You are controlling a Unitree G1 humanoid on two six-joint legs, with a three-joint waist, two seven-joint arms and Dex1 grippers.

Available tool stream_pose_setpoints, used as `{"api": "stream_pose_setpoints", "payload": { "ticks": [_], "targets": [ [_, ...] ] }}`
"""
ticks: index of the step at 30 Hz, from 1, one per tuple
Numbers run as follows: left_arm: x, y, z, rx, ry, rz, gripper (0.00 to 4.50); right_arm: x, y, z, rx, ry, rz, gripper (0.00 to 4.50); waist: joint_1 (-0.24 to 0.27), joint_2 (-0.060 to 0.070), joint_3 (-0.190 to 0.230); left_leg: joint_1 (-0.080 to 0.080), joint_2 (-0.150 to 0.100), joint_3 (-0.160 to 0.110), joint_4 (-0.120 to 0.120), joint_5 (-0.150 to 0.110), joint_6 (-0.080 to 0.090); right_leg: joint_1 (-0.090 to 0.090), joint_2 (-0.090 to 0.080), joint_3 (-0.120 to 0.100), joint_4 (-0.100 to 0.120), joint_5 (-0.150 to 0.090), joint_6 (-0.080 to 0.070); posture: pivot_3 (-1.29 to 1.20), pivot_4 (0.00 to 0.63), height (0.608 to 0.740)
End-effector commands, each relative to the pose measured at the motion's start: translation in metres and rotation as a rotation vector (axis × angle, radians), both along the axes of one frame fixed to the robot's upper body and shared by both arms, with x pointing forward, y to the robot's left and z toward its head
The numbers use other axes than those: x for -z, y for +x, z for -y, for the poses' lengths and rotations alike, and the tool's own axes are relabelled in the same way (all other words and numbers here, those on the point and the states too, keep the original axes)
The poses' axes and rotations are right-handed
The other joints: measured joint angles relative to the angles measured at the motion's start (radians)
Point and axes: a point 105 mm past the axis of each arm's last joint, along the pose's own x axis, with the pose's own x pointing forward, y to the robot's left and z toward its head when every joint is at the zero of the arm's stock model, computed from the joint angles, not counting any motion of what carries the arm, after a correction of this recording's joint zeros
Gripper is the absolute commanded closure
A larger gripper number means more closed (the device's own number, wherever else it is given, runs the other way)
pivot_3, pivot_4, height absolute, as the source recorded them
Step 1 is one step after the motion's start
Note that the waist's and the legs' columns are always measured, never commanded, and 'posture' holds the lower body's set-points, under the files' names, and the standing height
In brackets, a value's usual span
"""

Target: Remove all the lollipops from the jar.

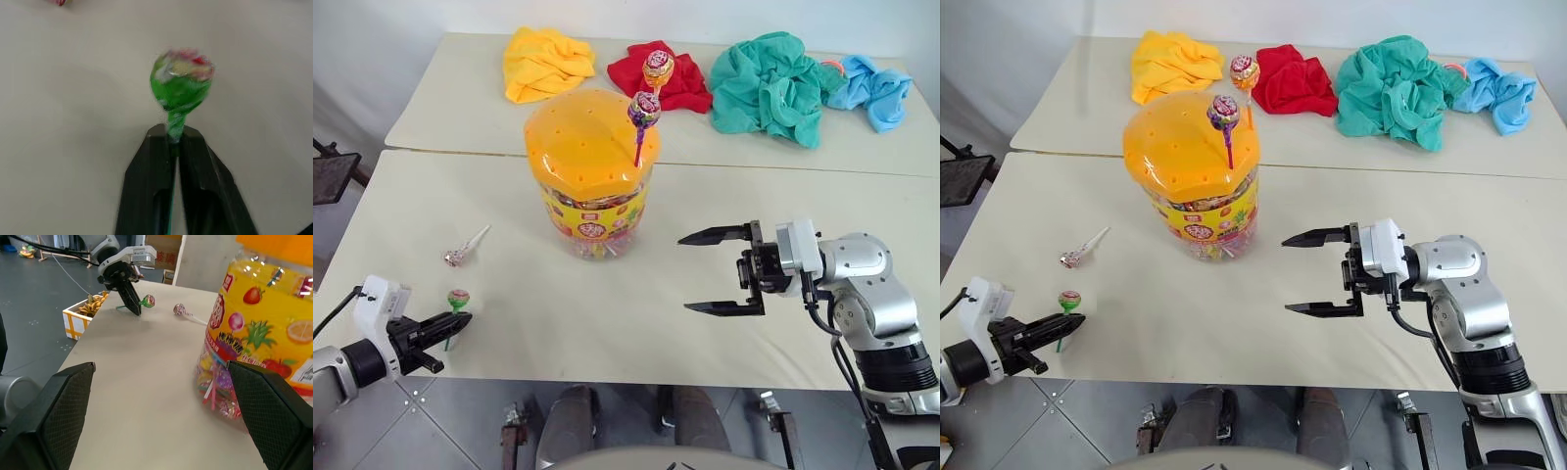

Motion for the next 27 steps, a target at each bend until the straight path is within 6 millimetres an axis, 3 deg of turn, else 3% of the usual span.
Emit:
{"api": "stream_pose_setpoints", "payload": {
  "ticks": [1, 5, 7, 10, 14, 16, 18, 22, 27],
  "targets": [
    [-0.008, 0.007, 0.000, 0.018, 0.023, 0.067, 2.96, -0.021, -0.006, 0.001, 0.003, 0.087, 0.047, 0.00, -0.001, 0.000, 0.000, 0.000, 0.000, 0.000, 0.000, 0.000, 0.000, 0.000, 0.000, 0.000, 0.000, 0.000, 0.000, 0.00, 0.150, 0.740],
    [-0.022, 0.009, -0.001, 0.111, 0.026, 0.191, 1.78, -0.049, -0.004, 0.000, 0.051, 0.266, 0.017, 0.00, -0.003, 0.000, 0.000, 0.000, 0.001, 0.001, 0.000, -0.001, 0.000, -0.001, 0.001, 0.000, 0.001, 0.000, 0.000, 0.00, 0.150, 0.740],
    [-0.038, 0.006, -0.009, 0.150, -0.012, 0.284, 1.20, -0.066, 0.005, 0.000, 0.100, 0.350, -0.006, 0.00, -0.009, 0.000, 0.000, 0.000, 0.002, 0.002, 0.000, -0.003, 0.000, -0.002, 0.001, 0.000, 0.001, 0.000, 0.000, 0.00, 0.150, 0.740],
    [-0.068, 0.001, -0.007, 0.195, -0.215, 0.355, 1.20, -0.079, 0.028, -0.001, 0.215, 0.330, -0.003, 0.00, -0.022, 0.000, 0.000, -0.002, 0.003, 0.003, 0.000, -0.003, 0.000, -0.006, 0.001, 0.000, 0.002, 0.000, -0.001, 0.00, 0.150, 0.740],
    [-0.104, 0.013, 0.001, 0.218, -0.292, 0.544, 1.20, -0.106, 0.052, -0.006, 0.286, 0.378, 0.004, 0.00, -0.023, 0.001, 0.000, -0.003, 0.003, 0.003, 0.001, -0.003, 0.000, -0.010, 0.001, 0.004, 0.006, -0.001, -0.001, 0.00, 0.150, 0.740],
    [-0.130, 0.015, 0.018, 0.265, -0.393, 0.695, 1.20, -0.118, 0.063, -0.015, 0.301, 0.401, -0.014, 0.00, -0.024, 0.001, 0.000, -0.003, 0.003, 0.003, 0.001, -0.003, 0.000, -0.010, 0.001, 0.004, 0.006, 0.000, -0.001, 0.00, 0.150, 0.740],
    [-0.155, 0.011, 0.037, 0.337, -0.462, 0.865, 1.20, -0.116, 0.072, -0.026, 0.324, 0.373, -0.059, 0.00, -0.024, 0.000, 0.000, -0.003, 0.003, 0.003, 0.001, -0.003, 0.000, -0.010, 0.001, 0.004, 0.007, 0.000, 0.000, 0.00, 0.150, 0.740],
    [-0.174, 0.008, 0.059, 0.429, -0.579, 0.947, 1.20, -0.111, 0.085, -0.048, 0.323, 0.353, -0.083, 0.00, -0.027, -0.003, -0.002, -0.004, 0.002, 0.004, 0.002, -0.003, 0.000, -0.010, 0.001, 0.003, 0.007, 0.000, 0.000, 0.00, 0.150, 0.740],
    [-0.177, 0.011, 0.061, 0.440, -0.579, 0.952, 1.20, -0.117, 0.084, -0.063, 0.271, 0.379, -0.100, 0.00, -0.045, -0.003, -0.002, -0.004, 0.002, 0.005, 0.002, -0.003, 0.000, -0.011, 0.002, 0.004, 0.007, 0.000, 0.000, 0.00, 0.150, 0.740]
  ]
}}
